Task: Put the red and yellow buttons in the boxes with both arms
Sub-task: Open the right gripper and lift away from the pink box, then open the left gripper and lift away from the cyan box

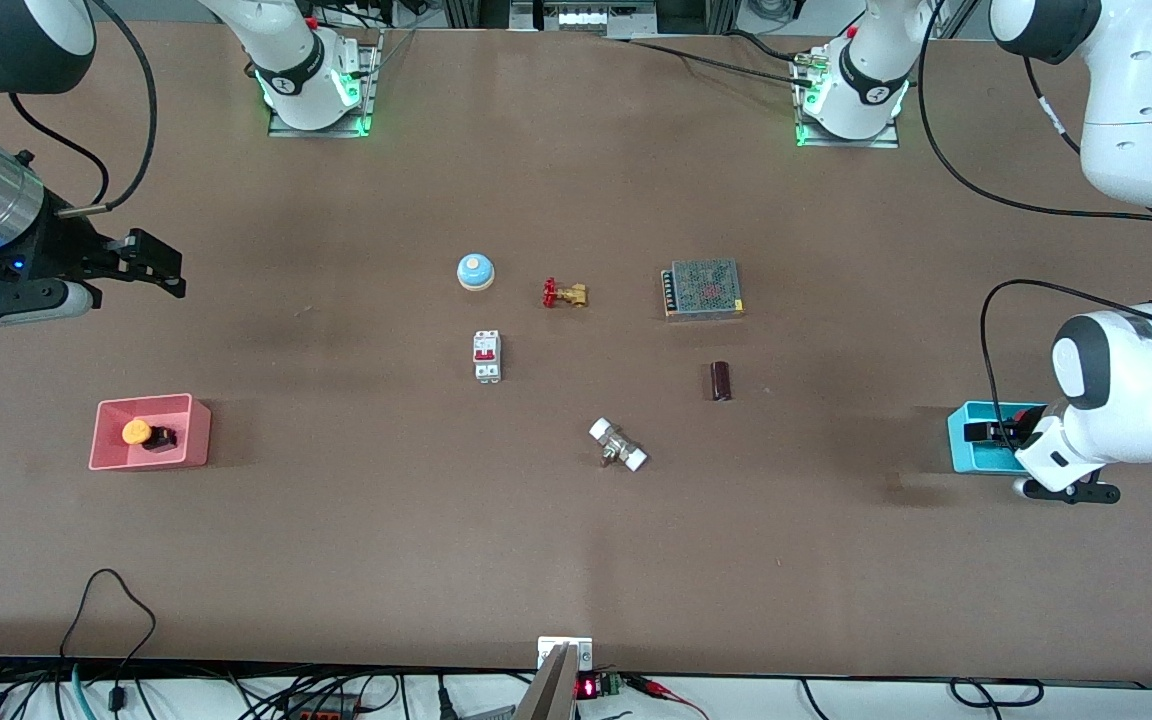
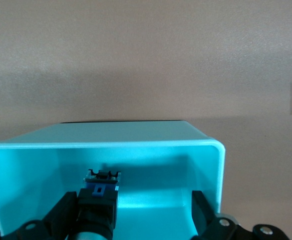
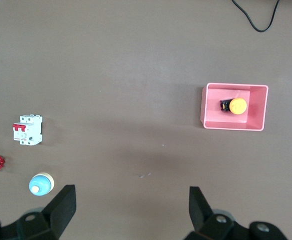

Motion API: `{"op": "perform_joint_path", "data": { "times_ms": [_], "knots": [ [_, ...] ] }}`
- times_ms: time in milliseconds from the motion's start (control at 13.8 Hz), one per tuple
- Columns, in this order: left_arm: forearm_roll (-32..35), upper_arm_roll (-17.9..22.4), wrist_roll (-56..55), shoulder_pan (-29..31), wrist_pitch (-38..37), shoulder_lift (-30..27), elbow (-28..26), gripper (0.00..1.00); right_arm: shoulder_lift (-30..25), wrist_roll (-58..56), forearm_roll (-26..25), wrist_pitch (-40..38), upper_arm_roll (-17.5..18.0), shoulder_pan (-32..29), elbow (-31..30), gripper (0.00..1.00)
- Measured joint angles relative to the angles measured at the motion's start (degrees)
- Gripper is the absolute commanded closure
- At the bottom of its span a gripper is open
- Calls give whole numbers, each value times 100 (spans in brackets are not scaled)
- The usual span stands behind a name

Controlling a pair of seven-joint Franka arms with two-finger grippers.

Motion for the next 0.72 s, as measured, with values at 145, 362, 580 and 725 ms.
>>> {"op": "perform_joint_path", "data": {
  "times_ms": [145,362,580,725],
  "knots": [
    [0,7,0,50,107,92,-11,0,9,0,0,0,-6,-2,-31,0],
    [-21,5,13,134,168,162,-4,0,14,0,0,0,-8,-2,-33,0],
    [-21,6,10,164,173,182,-10,0,28,0,0,0,-15,-4,-33,0],
    [-21,3,9,161,170,177,-7,0,38,0,0,0,-17,-4,-34,0]
  ]
}}
